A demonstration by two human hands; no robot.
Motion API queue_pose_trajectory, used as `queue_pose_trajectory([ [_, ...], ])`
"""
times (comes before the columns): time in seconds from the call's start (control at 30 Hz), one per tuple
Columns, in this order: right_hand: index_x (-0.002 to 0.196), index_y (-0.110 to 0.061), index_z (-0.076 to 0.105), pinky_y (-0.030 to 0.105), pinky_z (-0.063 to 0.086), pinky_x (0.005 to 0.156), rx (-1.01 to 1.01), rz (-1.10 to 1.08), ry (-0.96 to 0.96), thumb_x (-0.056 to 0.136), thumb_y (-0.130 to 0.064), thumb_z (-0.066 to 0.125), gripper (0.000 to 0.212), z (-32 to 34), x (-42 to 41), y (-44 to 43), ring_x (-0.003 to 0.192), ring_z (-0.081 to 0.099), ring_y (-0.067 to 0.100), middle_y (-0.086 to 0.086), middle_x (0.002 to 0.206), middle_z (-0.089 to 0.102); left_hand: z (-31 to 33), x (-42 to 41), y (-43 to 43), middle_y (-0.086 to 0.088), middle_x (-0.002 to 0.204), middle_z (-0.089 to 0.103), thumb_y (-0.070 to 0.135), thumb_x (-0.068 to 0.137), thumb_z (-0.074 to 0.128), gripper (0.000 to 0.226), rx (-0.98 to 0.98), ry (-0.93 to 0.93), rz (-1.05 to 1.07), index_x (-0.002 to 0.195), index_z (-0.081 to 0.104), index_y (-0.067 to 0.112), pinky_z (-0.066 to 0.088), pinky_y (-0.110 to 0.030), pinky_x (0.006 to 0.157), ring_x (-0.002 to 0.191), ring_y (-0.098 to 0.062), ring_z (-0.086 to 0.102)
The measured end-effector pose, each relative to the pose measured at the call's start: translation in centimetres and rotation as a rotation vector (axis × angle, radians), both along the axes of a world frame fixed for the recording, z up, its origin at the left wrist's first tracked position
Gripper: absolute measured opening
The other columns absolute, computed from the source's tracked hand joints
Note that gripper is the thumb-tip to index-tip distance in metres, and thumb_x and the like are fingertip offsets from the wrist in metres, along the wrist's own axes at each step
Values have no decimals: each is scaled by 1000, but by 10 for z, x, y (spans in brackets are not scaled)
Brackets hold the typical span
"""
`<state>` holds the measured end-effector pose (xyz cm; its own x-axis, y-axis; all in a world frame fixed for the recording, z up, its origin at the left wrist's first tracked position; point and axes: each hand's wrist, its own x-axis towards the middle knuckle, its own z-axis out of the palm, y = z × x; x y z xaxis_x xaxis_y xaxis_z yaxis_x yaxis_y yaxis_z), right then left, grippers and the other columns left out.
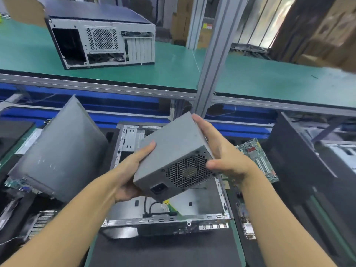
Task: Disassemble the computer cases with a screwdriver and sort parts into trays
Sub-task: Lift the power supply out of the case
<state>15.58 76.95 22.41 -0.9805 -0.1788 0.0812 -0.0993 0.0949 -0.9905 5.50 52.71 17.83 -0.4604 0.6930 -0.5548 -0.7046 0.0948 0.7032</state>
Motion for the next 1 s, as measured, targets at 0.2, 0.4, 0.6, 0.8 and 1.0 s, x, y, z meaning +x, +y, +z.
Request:
queue_pose_trajectory([
  [0.2, 142, -24, 49, 33, 60, 78, -294, -338, -251, 71, -52, 78, 82, 14, 13, 8, 107, 71, 18, 0, 125, 71, 56, 13, 21, 1, 109, 76, 64, 61, 81, 80, -5, 467, 43, 127, 59, 25, 62, -38, 74, 93, -21, 75],
  [0.4, 125, -20, 63, 32, 60, 66, -463, -538, -172, 73, -31, 72, 54, -11, 11, -2, 88, 75, 19, 3, 103, 77, 50, 5, 26, 33, 119, 48, 68, 69, 73, 91, -114, 1031, 33, 143, 22, 53, 51, -17, 66, 98, 5, 60],
  [0.6, 132, -8, 56, 42, 59, 81, -393, -602, 4, 58, -22, 82, 80, -44, 24, -7, 100, 71, 30, 14, 113, 73, 10, -14, 19, 20, 124, 66, 78, 78, 56, 84, 109, 745, 19, 148, 32, 38, 49, -32, 101, 113, -5, 65],
  [0.8, 134, -38, 53, 43, 58, 87, -187, -674, -75, 55, -24, 91, 89, -46, 44, -14, 117, 66, 27, 8, 136, 63, 7, -18, 44, 31, 130, 56, 80, 81, 48, 81, 67, 899, -29, 150, 25, 47, 35, -15, 89, 102, 27, 52],
  [1.0, 151, -48, 25, 16, 30, 114, 280, -769, -123, 59, -45, 92, 114, -31, 80, -24, 136, 28, -19, -41, 148, 29, 15, -14, 86, 6, 115, 53, 52, 87, 67, 56, -22, 1135, -178, 137, 41, 50, 44, -18, 88, 106, -12, 58],
])
